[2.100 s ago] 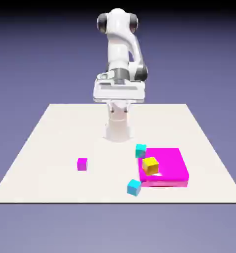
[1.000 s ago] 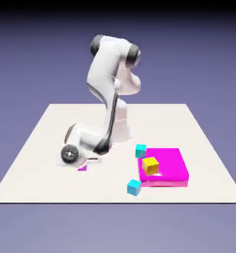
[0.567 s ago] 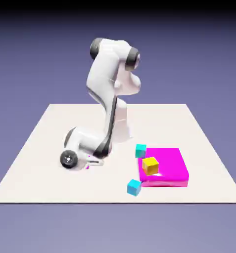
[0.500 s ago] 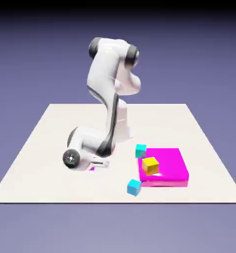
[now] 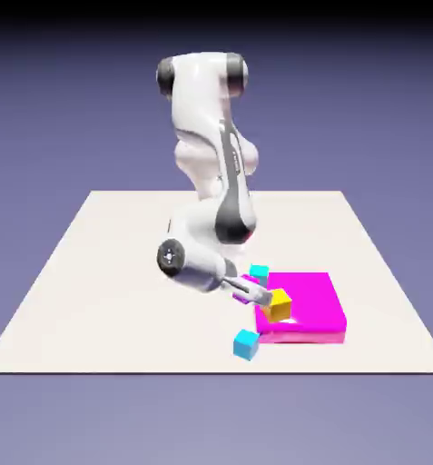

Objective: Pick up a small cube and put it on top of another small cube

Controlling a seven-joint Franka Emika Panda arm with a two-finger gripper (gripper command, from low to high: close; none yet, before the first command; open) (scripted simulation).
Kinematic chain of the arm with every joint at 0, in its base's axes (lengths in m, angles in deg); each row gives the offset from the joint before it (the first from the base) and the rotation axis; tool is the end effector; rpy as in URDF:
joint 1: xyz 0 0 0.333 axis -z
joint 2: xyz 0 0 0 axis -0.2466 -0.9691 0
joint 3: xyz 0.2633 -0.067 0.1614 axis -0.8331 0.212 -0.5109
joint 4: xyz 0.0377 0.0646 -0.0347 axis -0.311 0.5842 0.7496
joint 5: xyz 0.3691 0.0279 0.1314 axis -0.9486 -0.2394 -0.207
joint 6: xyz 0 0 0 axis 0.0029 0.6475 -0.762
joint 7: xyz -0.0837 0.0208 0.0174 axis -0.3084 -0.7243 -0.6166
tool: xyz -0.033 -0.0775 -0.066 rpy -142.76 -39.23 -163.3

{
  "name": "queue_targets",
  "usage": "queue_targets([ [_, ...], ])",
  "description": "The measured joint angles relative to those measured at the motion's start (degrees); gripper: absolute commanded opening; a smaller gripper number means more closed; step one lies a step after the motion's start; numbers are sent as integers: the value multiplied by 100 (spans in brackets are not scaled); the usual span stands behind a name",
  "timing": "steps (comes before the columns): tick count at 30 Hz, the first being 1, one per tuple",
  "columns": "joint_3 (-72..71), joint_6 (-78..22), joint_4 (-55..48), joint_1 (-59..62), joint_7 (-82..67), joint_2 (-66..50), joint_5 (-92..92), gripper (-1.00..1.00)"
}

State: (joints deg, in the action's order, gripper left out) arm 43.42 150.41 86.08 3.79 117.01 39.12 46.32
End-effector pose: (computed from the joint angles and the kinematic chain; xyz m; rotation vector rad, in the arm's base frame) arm 0.5112 0.0441 0.2528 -1.8848 2.0265 1.3965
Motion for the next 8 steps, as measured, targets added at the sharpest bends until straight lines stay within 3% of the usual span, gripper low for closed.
queue_targets([
  [2,-191,-12,-3,107,230,66,-148,-100],
  [5,-311,734,507,-104,32,-131,-355,-100],
  [6,-327,833,575,-132,5,-158,-382,100],
  [8,-327,830,575,-132,9,-158,-369,100],
])
